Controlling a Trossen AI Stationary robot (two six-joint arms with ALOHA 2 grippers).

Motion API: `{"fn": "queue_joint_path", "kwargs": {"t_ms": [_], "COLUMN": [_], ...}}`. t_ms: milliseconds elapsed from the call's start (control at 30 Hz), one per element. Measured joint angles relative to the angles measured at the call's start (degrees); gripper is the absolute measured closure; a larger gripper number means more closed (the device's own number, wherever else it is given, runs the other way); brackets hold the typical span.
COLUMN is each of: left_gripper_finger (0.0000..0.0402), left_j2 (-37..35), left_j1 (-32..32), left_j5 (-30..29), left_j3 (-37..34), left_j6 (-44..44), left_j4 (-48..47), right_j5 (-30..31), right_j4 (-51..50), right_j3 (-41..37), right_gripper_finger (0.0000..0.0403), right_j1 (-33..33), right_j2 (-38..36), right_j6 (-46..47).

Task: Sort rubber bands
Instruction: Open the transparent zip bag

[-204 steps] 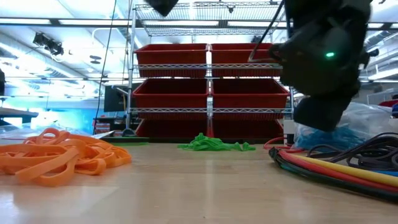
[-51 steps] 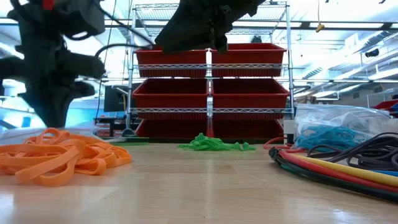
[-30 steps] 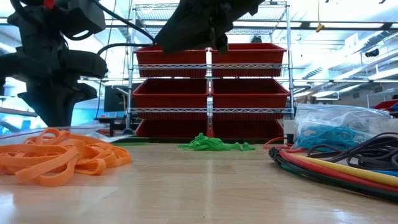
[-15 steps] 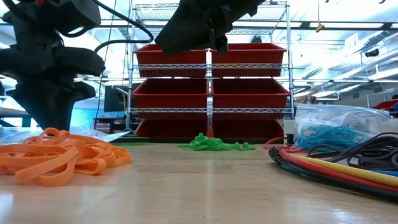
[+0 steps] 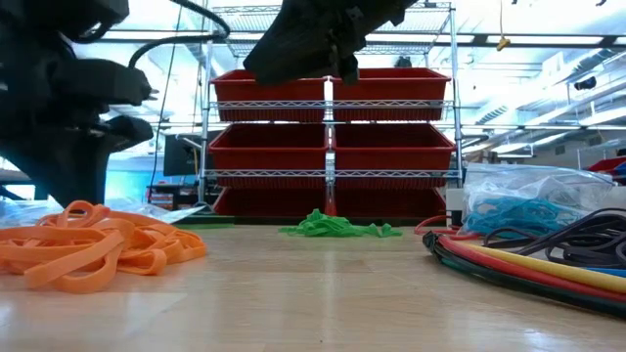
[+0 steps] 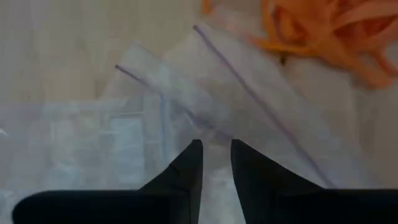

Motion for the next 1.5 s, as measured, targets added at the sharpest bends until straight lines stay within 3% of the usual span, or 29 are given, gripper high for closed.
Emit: {"fn": "queue_joint_path", "kwargs": {"t_ms": [233, 367, 467, 567, 667, 967, 1233, 1333, 1500], "left_gripper_finger": [0.0294, 0.0293, 0.0323, 0.0380, 0.0394, 0.0399, 0.0400, 0.0400, 0.0401], "left_j2": [0.2, 0.1, 0.0, 0.0, 0.0, 0.1, -0.1, -1.1, -4.8], "left_j1": [0.0, 0.1, 0.1, 0.1, 0.1, 0.1, 0.1, 1.1, 5.1], "left_j5": [5.3, 5.3, 4.3, 4.3, 4.1, 2.0, -4.2, -6.5, -7.3], "left_j3": [-4.1, -6.3, -6.8, -6.9, -6.7, 4.2, 13.7, 15.3, 14.3], "left_j6": [1.4, 0.5, 0.3, 1.5, 2.5, 6.4, 9.2, 9.3, 9.2], "left_j4": [6.1, 7.4, 7.6, 7.6, 7.4, -3.4, -9.5, -7.8, 3.2], "right_j5": [0.0, 0.0, 0.0, 0.0, 0.0, 0.0, 0.0, 0.0, 0.0], "right_j4": [0.0, 0.1, 0.4, 0.9, 0.9, 0.9, 0.9, 0.9, 0.9], "right_j3": [0.0, 0.0, 0.0, 0.0, 0.0, 0.0, 0.0, 0.0, 0.0], "right_gripper_finger": [0.0300, 0.0300, 0.0300, 0.0300, 0.0300, 0.0300, 0.0300, 0.0300, 0.0300], "right_j1": [0.3, 0.3, 0.3, 0.3, 0.3, 0.3, 0.9, 1.6, 3.3], "right_j2": [0.0, 0.0, 0.0, 0.0, 0.0, 0.0, 0.0, 0.0, 0.0], "right_j6": [0.0, 0.0, 0.0, 0.0, 0.0, 0.0, -0.5, -1.6, -2.0]}}
